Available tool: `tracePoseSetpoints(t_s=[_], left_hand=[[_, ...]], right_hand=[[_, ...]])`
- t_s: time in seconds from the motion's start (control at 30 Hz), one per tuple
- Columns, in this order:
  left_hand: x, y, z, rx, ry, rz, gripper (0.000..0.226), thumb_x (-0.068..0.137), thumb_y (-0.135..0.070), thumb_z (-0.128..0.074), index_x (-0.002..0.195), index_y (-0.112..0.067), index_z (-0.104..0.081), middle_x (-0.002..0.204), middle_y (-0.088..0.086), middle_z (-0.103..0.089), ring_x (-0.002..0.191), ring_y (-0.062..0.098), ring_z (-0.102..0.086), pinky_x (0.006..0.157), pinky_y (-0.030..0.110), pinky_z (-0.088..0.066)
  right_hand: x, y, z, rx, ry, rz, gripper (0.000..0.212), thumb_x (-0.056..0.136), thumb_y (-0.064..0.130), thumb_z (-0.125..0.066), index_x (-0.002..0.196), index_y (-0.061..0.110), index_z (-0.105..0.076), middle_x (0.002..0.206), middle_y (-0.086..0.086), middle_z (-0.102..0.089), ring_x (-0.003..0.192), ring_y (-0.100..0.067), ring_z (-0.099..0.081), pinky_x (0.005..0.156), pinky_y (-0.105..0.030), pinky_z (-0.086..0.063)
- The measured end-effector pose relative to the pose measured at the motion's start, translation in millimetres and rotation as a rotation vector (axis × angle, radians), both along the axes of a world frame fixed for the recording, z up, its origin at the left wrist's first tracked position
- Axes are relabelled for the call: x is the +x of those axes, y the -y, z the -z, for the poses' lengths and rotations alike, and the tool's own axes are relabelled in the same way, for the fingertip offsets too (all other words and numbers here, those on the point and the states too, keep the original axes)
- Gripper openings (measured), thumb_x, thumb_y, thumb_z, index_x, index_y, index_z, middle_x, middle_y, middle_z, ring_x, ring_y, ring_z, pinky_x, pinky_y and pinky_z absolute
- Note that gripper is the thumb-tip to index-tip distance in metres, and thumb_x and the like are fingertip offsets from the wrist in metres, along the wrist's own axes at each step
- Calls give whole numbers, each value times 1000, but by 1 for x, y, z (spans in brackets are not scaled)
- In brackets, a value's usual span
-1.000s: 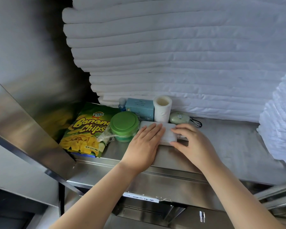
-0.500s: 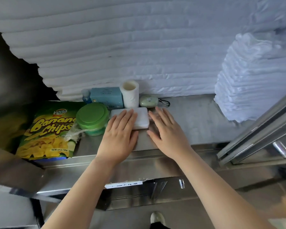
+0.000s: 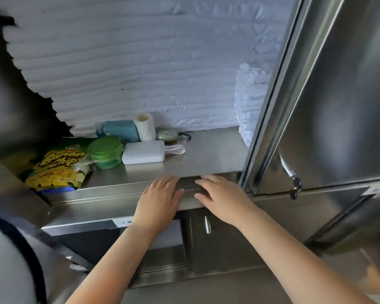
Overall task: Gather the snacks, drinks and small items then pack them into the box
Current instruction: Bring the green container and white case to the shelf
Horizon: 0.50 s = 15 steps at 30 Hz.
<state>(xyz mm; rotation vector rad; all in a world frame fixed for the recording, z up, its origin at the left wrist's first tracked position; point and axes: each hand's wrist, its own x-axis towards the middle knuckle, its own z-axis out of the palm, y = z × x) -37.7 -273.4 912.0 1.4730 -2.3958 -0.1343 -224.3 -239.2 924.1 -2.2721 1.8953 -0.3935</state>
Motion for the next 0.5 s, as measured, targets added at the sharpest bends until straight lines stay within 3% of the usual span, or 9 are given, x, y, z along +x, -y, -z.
tracePoseSetpoints(t_s=[0.2,0.37,0.5], left_hand=[[-121,-97,-101,-165,-255,273,40,96,-43,-37,127,-24,-55,128,-9,-56,118,13,-48,92,29,-41],[-266,-192,-193,-357,-280,625,47,97,-45,-35,135,-22,-48,134,-6,-52,124,13,-44,99,20,-31],[-378,-266,-258,-422,-286,862,51,97,-49,-32,139,-22,-42,139,-5,-47,127,14,-42,103,26,-31]], right_hand=[[-111,-128,-83,-188,-24,17,47,95,48,-41,139,33,-39,139,18,-42,126,-5,-38,95,-26,-40],[-235,-260,-167,-337,-101,275,50,87,60,-33,132,38,-38,132,22,-42,120,-1,-42,87,-23,-40],[-322,-367,-226,-427,-190,532,53,87,61,-35,135,37,-37,134,19,-44,114,0,-45,79,-22,-36]])
